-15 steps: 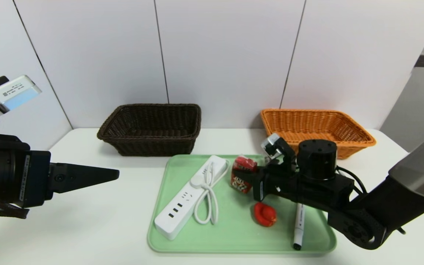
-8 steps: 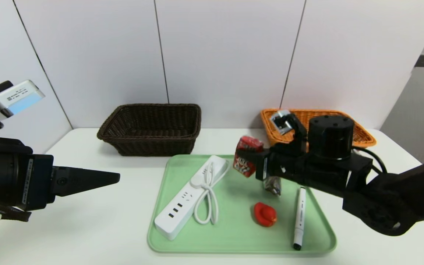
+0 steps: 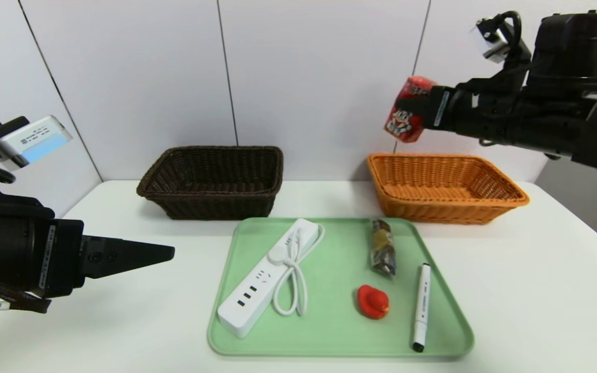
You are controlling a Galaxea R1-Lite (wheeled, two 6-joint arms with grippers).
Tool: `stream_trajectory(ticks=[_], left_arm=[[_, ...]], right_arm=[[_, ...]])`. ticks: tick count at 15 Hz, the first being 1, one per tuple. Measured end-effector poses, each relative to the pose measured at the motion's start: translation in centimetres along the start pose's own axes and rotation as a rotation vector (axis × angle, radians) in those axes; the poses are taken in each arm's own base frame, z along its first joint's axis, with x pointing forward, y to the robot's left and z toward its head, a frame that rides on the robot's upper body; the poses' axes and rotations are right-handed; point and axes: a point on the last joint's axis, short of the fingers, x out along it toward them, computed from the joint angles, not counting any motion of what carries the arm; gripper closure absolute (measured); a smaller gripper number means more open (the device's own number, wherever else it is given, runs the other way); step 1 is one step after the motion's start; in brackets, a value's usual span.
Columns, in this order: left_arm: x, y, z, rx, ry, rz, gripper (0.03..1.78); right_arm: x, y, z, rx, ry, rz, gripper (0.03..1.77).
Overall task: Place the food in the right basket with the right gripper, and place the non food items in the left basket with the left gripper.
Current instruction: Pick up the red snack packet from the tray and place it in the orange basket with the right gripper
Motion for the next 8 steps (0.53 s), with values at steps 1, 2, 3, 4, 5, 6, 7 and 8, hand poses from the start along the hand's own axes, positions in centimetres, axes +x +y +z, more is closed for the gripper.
stream_trajectory(ticks=[1,2,3,4,5,6,7,8], left_arm=[[0.0,0.0,0.0,0.000,0.001,-0.001,0.12],[0.1,0.0,0.0,0.000,0.003,0.000,0.12],[0.1,0.0,0.0,0.000,0.005,-0.001,0.12],[0.2,-0.1,0.0,0.003,0.007,-0.005,0.12],[0.2,-0.1,0.0,0.005,0.009,-0.008,0.12],[0.3,-0.2,0.0,0.006,0.011,-0.010,0.12],[0.3,-0.2,0.0,0.008,0.012,-0.013,0.12],[0.4,-0.2,0.0,0.008,0.014,-0.014,0.12]], right_arm=[[0.0,-1.5,0.6,0.004,-0.009,-0.043,1.45],[0.1,-2.8,0.8,0.007,-0.020,-0.082,1.45],[0.3,-4.3,0.7,0.012,-0.018,-0.122,1.45],[0.7,-5.9,0.2,0.022,-0.004,-0.159,1.45],[1.0,-7.3,-0.3,0.032,0.011,-0.191,1.45],[1.4,-8.5,-0.9,0.045,0.028,-0.217,1.45],[1.8,-9.4,-1.6,0.060,0.046,-0.236,1.45],[2.3,-10.3,-2.4,0.073,0.069,-0.252,1.45]])
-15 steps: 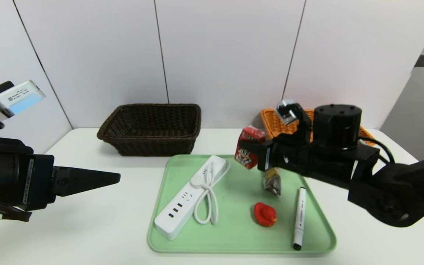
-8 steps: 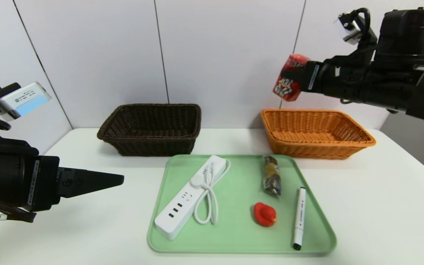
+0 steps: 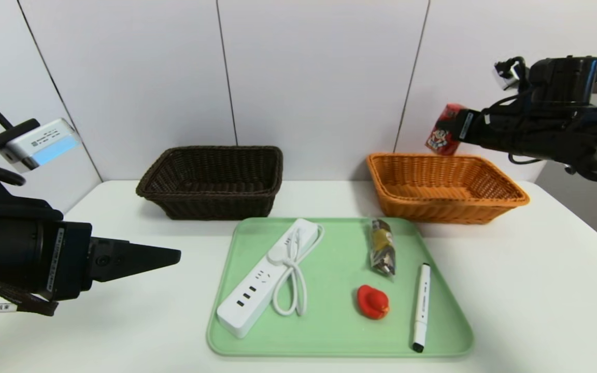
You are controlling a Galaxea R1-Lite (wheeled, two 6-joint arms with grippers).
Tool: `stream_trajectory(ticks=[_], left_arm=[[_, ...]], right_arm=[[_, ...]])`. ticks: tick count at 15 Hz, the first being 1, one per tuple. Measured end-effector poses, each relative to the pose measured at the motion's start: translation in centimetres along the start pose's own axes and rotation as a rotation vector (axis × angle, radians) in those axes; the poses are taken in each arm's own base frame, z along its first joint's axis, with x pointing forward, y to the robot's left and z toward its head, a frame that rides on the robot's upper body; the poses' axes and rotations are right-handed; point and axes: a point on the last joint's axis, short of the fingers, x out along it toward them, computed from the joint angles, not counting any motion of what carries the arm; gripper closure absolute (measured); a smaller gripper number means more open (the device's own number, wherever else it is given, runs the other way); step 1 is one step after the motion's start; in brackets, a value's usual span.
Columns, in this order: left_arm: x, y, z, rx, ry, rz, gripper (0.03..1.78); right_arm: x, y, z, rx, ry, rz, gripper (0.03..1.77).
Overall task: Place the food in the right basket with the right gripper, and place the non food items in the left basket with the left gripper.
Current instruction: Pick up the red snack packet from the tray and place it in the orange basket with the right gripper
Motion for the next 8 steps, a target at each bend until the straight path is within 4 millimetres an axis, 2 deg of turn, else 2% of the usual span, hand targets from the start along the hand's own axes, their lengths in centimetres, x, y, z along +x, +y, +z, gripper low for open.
stream_trajectory(ticks=[3,8], left_arm=[[0.2,0.0,0.0,0.001,0.006,-0.002,0.12],[0.5,-0.1,0.1,0.003,0.009,-0.006,0.12]], right_arm=[[2.0,-1.4,-1.9,0.014,0.041,-0.029,1.45],[5.4,-3.0,-4.6,0.002,0.014,-0.069,1.45]])
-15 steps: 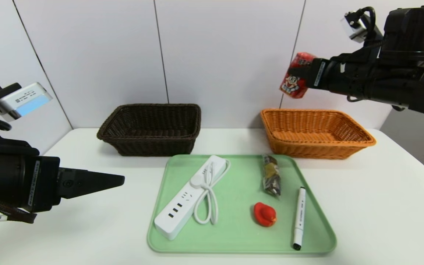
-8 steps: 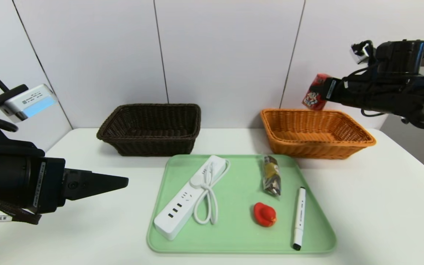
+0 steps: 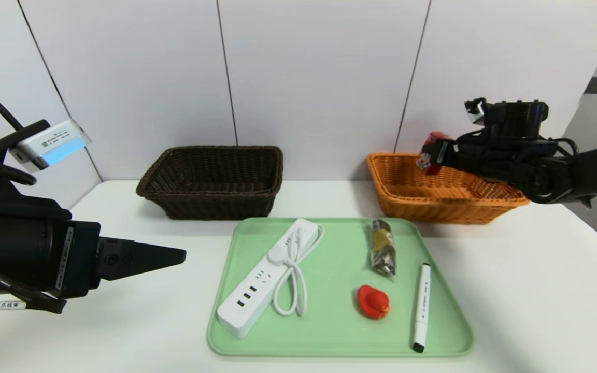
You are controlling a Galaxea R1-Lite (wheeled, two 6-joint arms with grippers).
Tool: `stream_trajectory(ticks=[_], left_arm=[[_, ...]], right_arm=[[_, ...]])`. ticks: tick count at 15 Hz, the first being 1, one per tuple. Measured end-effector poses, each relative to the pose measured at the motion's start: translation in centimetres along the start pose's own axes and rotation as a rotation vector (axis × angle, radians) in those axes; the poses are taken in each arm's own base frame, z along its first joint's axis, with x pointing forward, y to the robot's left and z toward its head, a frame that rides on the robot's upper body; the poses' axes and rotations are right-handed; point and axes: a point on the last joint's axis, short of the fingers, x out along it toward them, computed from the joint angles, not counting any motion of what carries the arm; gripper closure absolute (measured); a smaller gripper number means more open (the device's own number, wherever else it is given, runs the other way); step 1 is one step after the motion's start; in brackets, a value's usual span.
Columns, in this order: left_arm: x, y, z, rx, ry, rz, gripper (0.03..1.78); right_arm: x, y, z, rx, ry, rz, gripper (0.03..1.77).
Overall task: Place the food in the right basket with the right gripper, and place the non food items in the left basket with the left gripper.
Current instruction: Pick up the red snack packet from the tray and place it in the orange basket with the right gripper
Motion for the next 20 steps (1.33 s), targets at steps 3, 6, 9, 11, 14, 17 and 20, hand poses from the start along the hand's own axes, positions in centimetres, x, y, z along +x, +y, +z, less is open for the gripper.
stream_trajectory(ticks=[3,6,9,11,14,17,20], left_arm=[[0.2,0.0,0.0,0.000,0.005,-0.001,0.12],[0.2,0.0,-0.1,0.001,0.008,-0.002,0.12],[0.4,0.1,-0.3,-0.003,0.018,0.001,0.12],[0.4,0.1,-0.3,-0.004,0.021,0.002,0.12],[0.5,0.1,-0.4,-0.004,0.025,0.002,0.12],[0.5,0.1,-0.5,-0.004,0.026,0.002,0.12],[0.5,0.1,-0.5,-0.004,0.026,0.002,0.12]], right_arm=[[1.5,-0.6,-1.4,0.002,0.014,-0.023,1.45],[2.6,-0.9,-2.2,0.001,0.027,-0.037,1.45],[3.2,-1.1,-2.7,0.000,0.035,-0.041,1.45],[3.5,-1.2,-3.0,-0.001,0.041,-0.040,1.45],[3.8,-1.3,-3.4,-0.024,0.052,-0.042,1.45],[4.0,-1.4,-3.5,-0.042,0.037,-0.040,1.20],[4.0,-1.4,-3.5,-0.044,0.024,-0.038,0.84]])
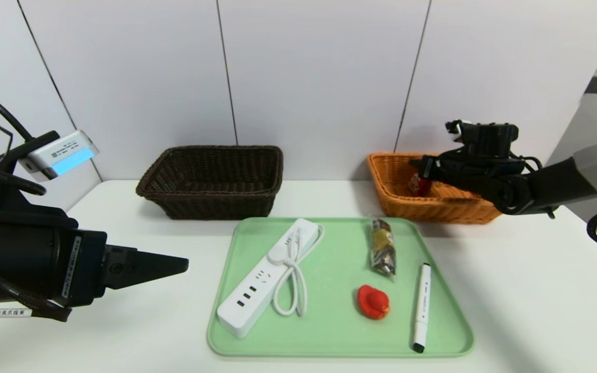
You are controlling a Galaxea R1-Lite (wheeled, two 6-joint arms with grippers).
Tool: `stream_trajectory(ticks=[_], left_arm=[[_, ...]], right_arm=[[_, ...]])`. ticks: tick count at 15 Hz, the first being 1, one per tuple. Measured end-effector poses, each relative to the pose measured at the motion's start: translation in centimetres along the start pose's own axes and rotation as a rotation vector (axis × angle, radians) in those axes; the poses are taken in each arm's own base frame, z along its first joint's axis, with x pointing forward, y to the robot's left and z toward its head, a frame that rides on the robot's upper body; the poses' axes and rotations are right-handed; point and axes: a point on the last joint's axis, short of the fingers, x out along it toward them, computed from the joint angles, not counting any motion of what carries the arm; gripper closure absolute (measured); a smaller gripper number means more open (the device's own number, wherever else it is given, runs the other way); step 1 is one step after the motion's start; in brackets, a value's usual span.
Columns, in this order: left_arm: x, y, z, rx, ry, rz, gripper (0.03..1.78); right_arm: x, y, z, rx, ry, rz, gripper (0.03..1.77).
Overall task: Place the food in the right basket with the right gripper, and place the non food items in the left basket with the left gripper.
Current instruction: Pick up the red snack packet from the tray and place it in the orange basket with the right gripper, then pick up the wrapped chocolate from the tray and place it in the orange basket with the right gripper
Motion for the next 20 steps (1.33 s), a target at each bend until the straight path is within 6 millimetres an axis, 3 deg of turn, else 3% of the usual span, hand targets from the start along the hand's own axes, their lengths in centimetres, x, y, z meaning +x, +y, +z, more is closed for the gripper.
stream_trajectory(ticks=[3,5,10,12,17,20], left_arm=[[0.0,0.0,0.0,0.000,-0.001,0.001,0.12],[0.0,0.0,0.0,0.000,0.001,0.001,0.12],[0.0,0.0,0.0,0.000,0.001,0.001,0.12],[0.0,0.0,-0.2,-0.002,0.005,0.002,0.12],[0.1,0.0,-0.4,-0.002,0.011,-0.002,0.12],[-0.1,0.0,-0.6,-0.003,0.010,-0.003,0.12]], right_arm=[[-0.6,0.2,0.8,-0.003,-0.017,-0.010,0.60],[-2.0,0.8,2.7,-0.010,-0.055,-0.014,0.48],[-9.3,4.8,7.8,-0.012,0.027,0.015,0.30],[-12.8,6.9,8.8,-0.012,0.125,0.036,0.25],[-20.4,12.5,9.2,0.044,0.385,0.078,0.17],[-22.5,14.9,8.3,0.145,0.551,0.074,0.15]])
